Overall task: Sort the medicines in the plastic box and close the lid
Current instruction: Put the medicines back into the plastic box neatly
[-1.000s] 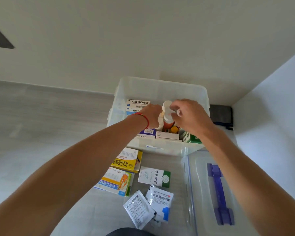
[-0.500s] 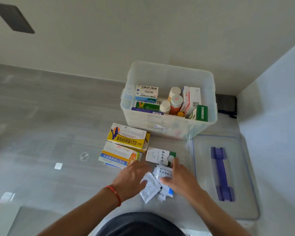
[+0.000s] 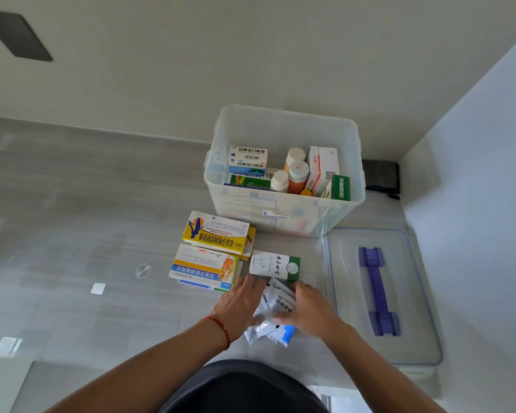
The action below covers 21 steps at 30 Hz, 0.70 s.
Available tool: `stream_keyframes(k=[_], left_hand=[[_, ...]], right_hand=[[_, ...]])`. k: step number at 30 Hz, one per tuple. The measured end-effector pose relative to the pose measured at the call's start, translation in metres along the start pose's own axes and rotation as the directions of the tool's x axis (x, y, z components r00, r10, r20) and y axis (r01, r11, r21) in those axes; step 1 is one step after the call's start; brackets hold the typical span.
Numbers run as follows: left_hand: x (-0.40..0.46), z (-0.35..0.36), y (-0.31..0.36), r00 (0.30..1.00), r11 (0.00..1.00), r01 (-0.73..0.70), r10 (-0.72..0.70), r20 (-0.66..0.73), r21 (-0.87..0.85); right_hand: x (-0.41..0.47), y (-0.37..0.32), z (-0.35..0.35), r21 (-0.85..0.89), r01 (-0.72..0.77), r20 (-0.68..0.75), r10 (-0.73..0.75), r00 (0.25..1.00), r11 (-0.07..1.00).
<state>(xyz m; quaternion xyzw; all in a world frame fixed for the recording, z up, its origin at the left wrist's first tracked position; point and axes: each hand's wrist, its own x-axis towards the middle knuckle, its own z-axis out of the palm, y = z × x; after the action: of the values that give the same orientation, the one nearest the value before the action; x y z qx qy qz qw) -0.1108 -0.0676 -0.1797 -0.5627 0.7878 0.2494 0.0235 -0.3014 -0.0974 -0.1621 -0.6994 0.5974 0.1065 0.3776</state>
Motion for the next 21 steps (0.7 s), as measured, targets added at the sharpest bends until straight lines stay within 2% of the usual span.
stream_keyframes(k=[3,7,10,16,18,21], left_hand=[[0.003,0.006,-0.005,1.0,0.998,0.01,-0.011,-0.023,-0.064],[0.005,0.01,-0.007,0.998,0.981,-0.01,-0.001,-0.058,-0.195],[0.005,0.0,-0.004,0.996,0.943,0.034,-0.06,-0.069,-0.332],[-0.01,-0.066,0.005,0.977,0.915,-0.033,-0.055,-0.206,-0.403],[-0.014,-0.099,0.01,0.97,0.862,-0.042,-0.086,-0.228,-0.505],[-0.006,-0.149,0.019,0.979,0.667,-0.099,-0.068,-0.192,-0.738]], right_hand=[[0.001,0.004,0.004,0.08,0.073,0.034,-0.076,0.997,0.994],[-0.002,0.001,0.011,0.254,0.08,0.027,-0.09,0.996,0.964],[-0.008,-0.001,0.005,0.285,0.076,0.042,-0.091,0.995,0.956],[-0.036,-0.008,-0.07,0.317,0.197,-0.047,-0.193,0.98,0.928],[-0.047,-0.019,-0.107,0.35,0.264,-0.124,-0.235,0.964,0.899],[-0.052,-0.048,-0.157,0.335,0.399,-0.234,-0.335,0.913,0.854]])
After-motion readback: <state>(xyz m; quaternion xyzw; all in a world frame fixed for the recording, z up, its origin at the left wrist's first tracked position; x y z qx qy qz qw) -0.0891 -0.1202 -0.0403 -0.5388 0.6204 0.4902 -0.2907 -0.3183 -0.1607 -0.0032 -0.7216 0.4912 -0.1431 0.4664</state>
